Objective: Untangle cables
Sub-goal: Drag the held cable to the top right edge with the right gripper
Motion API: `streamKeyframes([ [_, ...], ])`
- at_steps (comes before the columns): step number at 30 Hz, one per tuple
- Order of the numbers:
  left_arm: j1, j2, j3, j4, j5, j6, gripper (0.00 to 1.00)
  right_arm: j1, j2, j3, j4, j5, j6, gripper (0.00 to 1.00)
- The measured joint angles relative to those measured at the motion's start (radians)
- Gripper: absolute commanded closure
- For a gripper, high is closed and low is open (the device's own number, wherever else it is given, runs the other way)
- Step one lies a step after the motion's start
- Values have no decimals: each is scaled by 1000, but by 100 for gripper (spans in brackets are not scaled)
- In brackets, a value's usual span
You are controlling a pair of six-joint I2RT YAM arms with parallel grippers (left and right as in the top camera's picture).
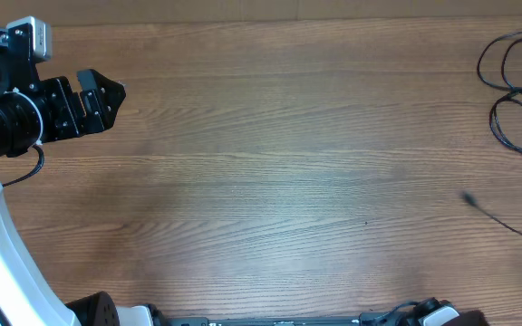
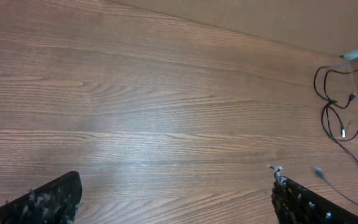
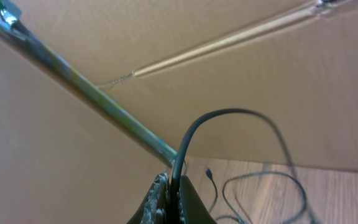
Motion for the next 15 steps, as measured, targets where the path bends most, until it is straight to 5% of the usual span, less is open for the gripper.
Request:
streamKeyframes([
  [7,0,0,0,0,0,0,6,-11,159,72,114,-92,-6,96],
  [15,0,0,0,0,0,3,6,-10,271,211,34,-116,-69,96],
])
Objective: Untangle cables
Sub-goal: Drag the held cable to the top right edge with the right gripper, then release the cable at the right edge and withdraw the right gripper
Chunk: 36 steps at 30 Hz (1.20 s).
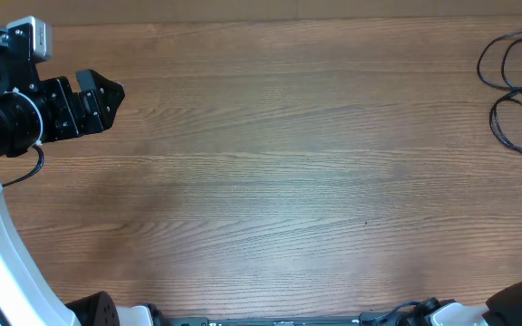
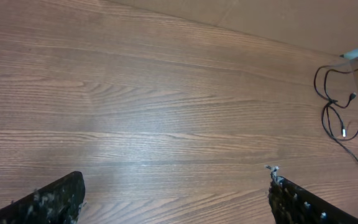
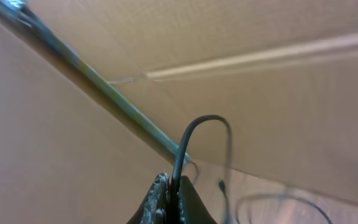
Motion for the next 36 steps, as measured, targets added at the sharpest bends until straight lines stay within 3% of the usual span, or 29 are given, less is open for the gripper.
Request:
streamKeyframes([
  [19,0,0,-38,0,-26,0,6,-2,71,-202,-210,171,-34,96],
  [36,0,0,-125,39,-8,19,7,-140,71,-743,56,236,-3,96],
])
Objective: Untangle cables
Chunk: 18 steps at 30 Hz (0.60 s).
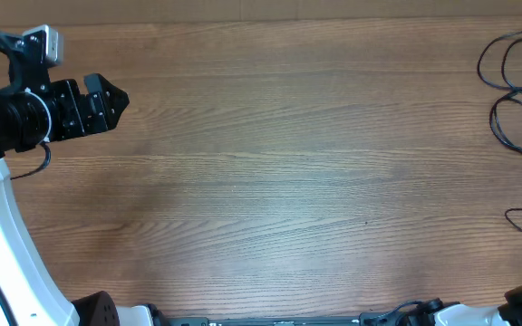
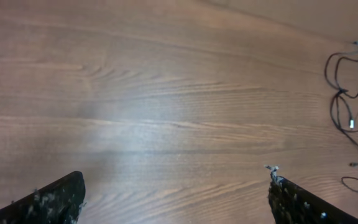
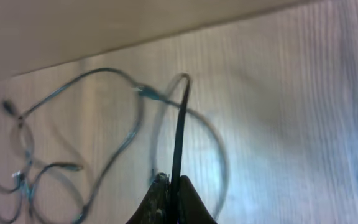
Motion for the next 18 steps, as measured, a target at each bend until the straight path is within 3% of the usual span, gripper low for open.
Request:
streamKeyframes([
  [8,-26,0,0,34,64,3,11,-82,1,-207,195,-50,22,96],
  [18,-232,0,0,146,12,-12,4,29,202,-286,322,-106,22,96],
])
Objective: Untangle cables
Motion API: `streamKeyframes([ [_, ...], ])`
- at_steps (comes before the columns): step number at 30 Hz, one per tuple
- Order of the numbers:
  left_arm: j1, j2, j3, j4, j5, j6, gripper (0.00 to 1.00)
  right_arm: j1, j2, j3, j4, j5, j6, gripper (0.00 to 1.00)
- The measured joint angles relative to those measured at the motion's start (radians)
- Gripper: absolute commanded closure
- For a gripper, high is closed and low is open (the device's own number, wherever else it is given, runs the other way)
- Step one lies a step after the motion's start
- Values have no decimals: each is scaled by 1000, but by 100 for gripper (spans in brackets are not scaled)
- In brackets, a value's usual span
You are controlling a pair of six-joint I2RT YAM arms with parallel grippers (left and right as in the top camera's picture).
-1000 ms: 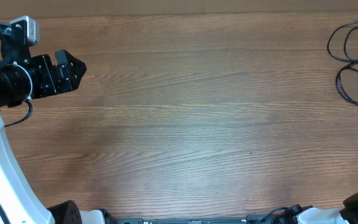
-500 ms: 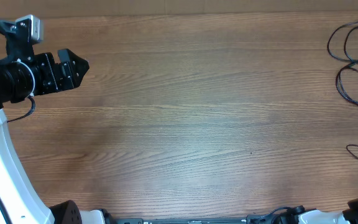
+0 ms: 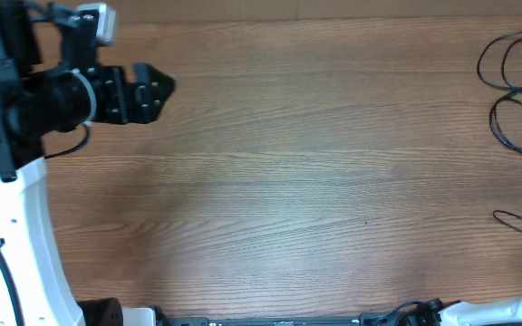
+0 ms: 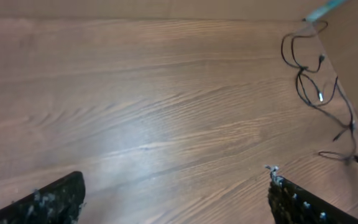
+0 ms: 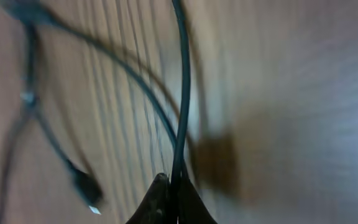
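Note:
A tangle of thin black cables [image 3: 513, 95] lies at the table's far right edge; the left wrist view shows the same tangle of cables [image 4: 308, 74]. My right gripper [image 5: 173, 190] is shut on one black cable [image 5: 183, 93], low over the wood, with a small plug [image 5: 86, 186] lying beside it. A loop of cable [image 3: 517, 220] lies by the right edge, lower down. My left gripper [image 3: 165, 91] hangs open over the table's upper left, far from the cables, its fingers [image 4: 48, 202] wide apart with nothing between them.
The wooden table [image 3: 288, 181] is bordered by a cardboard wall [image 4: 353, 37] at the back and right. The left arm's white link [image 3: 12, 244] runs down the left side. A dark part of the right arm shows at the bottom right corner.
My left gripper has moved right along the table's back and its view has turned toward the cables. The right wrist view is now close over the wood, the cable still pinched.
My right gripper held the cable up against the cardboard wall while a loose cable end hung blurred over the table's right side. Then that end was out of the overhead view. Later the gripper faced down over the tangle with a loop on the table; now it is low.

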Motion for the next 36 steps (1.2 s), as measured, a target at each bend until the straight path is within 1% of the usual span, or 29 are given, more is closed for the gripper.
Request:
streamKeyframes([
  [2,-43,0,0,23,-31,-19,4,26,30,-6,23,0,-7,96],
  [4,-69,0,0,37,-54,-38,12,39,38,-8,51,2,-13,96],
  [6,-82,0,0,45,-72,-60,14,39,38,-8,108,2,-24,96],
  [11,-82,0,0,58,-91,-88,13,39,38,-6,177,-39,-42,96],
  [16,-82,0,0,59,-96,-98,12,77,38,10,168,-41,-51,96],
  [17,-82,0,0,59,-97,-99,11,87,38,15,164,-38,-53,73],
  [18,-82,0,0,60,-98,-101,10,92,38,19,158,-37,-49,17],
  [19,-82,0,0,59,-99,-102,9,97,38,21,147,-37,-55,0],
  [23,-82,0,0,60,-106,-113,7,93,38,54,27,-29,-57,0],
  [27,-82,0,0,61,-113,-113,6,85,27,130,-70,-34,-56,0],
  [28,-82,0,0,64,-114,-113,6,85,15,148,-85,-39,-57,2],
  [32,-82,0,0,111,-121,-113,4,120,-99,200,-120,-66,-58,2],
  [35,-82,0,0,167,-125,-117,2,210,-232,233,-130,-81,-67,1],
  [36,-82,0,0,187,-125,-118,2,261,-280,254,-139,-91,-78,1],
])
